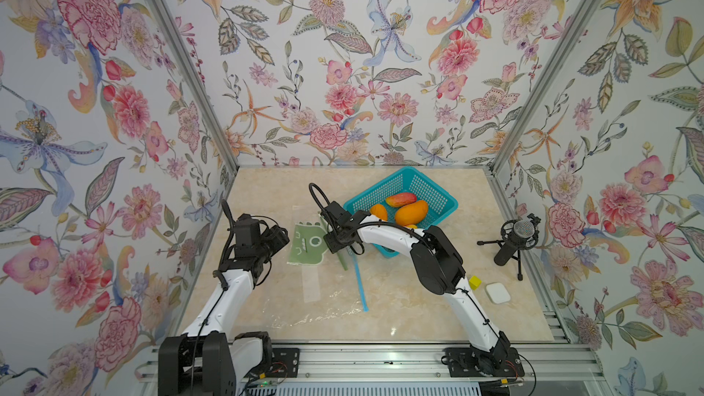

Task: Place the mango in a zip-top bag and seal the zipper
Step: Pick up the zipper food storage bag.

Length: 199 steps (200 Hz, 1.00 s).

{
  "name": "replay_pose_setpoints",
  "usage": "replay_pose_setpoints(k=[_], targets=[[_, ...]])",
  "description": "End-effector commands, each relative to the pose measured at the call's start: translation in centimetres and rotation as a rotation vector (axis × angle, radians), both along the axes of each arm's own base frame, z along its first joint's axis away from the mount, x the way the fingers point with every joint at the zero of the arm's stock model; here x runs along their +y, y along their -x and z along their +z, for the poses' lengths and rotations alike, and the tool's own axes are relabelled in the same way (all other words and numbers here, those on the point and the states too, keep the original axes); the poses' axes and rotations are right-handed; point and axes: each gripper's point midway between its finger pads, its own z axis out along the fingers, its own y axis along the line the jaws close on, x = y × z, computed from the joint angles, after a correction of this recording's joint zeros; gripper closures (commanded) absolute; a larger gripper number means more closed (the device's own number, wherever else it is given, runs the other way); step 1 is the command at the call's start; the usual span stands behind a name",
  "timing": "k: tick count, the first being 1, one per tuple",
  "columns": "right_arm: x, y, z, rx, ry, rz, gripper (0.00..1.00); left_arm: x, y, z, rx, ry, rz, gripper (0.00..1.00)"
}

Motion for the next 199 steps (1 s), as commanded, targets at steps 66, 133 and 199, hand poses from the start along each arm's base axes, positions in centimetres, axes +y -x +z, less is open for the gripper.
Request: replay_pose_setpoints(k=[66,133,199], targets=[[-3.9,1.2,-4.2,0.133,0.094,-0.064,0.86,-0.1,-1.4,1.6,-0.04,0.004,0.0,0.29],[0.3,0.7,2.6,0.189,-0.263,-0.037,1.0,-3.8,-2.4,1.0,-0.029,0.042,-0.126,0.47],[0.3,-0.1,15.1,0.226,-0.765,-0.045,1.0,-6.2,-3.8,8.3,-0.264,0.06,-0.283,0.49]])
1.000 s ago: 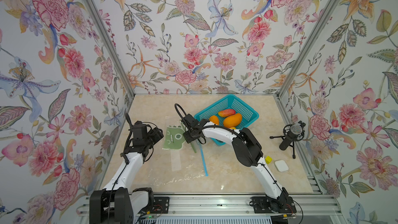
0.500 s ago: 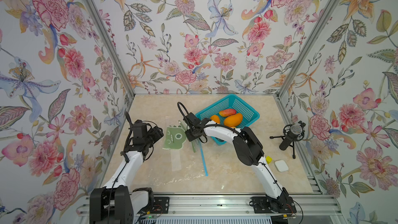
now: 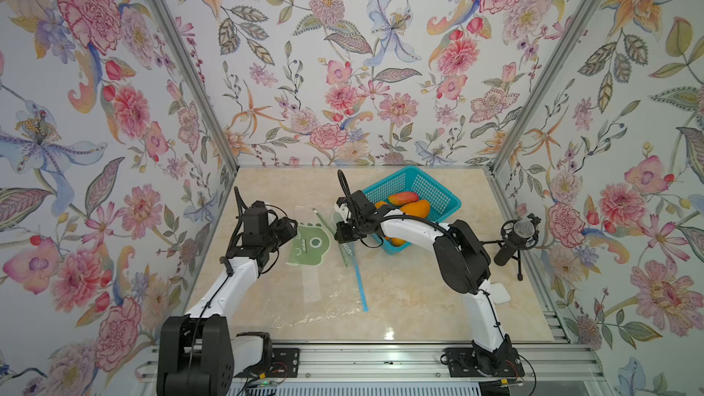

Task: Place the mango in a zip-top bag and seal the zipper
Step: Pick up the zipper food storage bag.

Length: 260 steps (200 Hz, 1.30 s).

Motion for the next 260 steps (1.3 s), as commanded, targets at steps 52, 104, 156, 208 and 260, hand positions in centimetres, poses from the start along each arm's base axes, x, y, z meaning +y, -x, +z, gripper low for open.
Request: replay_pose_setpoints(k=[52,104,156,208,260], targets=[[-0.6,0.5,15.4,0.02,-0.65,0.048,1.0,-4.9,-1.5,13.0,-0.389,0.137,-0.229,0.34],[-0.6,1.1,15.1,0.006,-0.686,0.07,1.0,-5.2,-2.8,14.7,-0.394,0.112,-0.213,0.33],[-0.1,2.5,16.7,-0.023,-0.727,0.127,1.0,-6.8,-3.6,14.4,-0.384,0.107,-0.274,0.35],[0.6,3.7,17.8,-0.01,-0.765,0.166,1.0,-8.1,-4.4,13.9,-0.364,0.091,-0.304,0.45],[0.9,4.3,17.9,0.018,-0.786,0.19,1.0,-7.9,-4.6,13.4,-0.348,0.098,-0.286,0.55]])
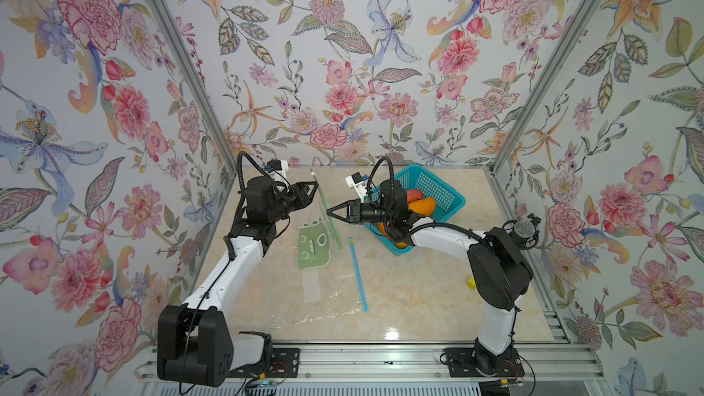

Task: Place the mango in a zip-top bag and seal the zipper
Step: Pick up the zipper food storage bag.

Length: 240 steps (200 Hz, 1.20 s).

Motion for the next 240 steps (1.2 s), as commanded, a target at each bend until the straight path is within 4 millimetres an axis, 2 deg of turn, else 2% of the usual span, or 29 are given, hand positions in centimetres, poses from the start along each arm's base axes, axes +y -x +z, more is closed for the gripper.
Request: replay_pose_setpoints(k=[1,29,57,73,92,97,102,114,128,145,173,189,221,240], targets=[[0.1,1.3,1.8,-0.018,-0.048,0.043,1.0,-0.3,-0.4,0.3,0.003,0.005,-0.004,0.55],[0.4,2.1,1.2,-0.014,-0.016,0.069,1.0,-0.4,-0.9,0.6,0.011,0.008,-0.006,0.52],[0.6,2.7,1.0,-0.022,0.015,0.08,1.0,-0.9,-1.3,-0.1,0.04,0.026,-0.024,0.6],[0.7,2.8,0.7,-0.02,0.025,0.082,1.0,-1.4,-1.2,-0.1,0.04,0.04,-0.042,0.7],[0.5,2.7,0.5,-0.012,0.035,0.075,1.0,-1.5,-1.2,0.1,0.045,0.035,-0.036,0.95],[0.5,2.7,0.5,-0.012,0.04,0.073,1.0,-1.4,-1.1,0.2,0.049,0.031,-0.03,1.0],[0.4,2.6,0.4,-0.013,0.049,0.07,1.0,-1.2,-1.1,0.2,0.054,0.027,-0.019,1.0],[-0.1,2.4,0.2,-0.026,0.1,0.042,0.86,-0.8,-0.9,0.5,0.071,0.01,0.008,1.0],[-0.9,2.3,0.0,-0.077,0.206,-0.003,0.6,-0.1,-0.8,0.8,0.097,-0.027,0.051,1.0],[-2.2,2.1,0.4,-0.161,0.343,-0.083,0.43,0.8,-0.5,0.9,0.14,-0.069,0.106,1.0],[-4.0,1.7,0.3,-0.331,0.622,-0.215,0.39,1.4,0.0,0.6,0.19,-0.072,0.159,1.0],[-3.7,2.0,0.2,-0.428,0.779,-0.269,0.37,1.7,0.3,0.2,0.212,-0.053,0.185,1.0],[-0.3,4.1,0.9,-0.514,0.841,-0.265,0.29,2.3,0.7,0.2,0.209,-0.038,0.225,1.0],[1.3,4.8,0.3,-0.54,0.883,-0.253,0.3,2.6,0.7,0.3,0.2,-0.034,0.242,1.0]])
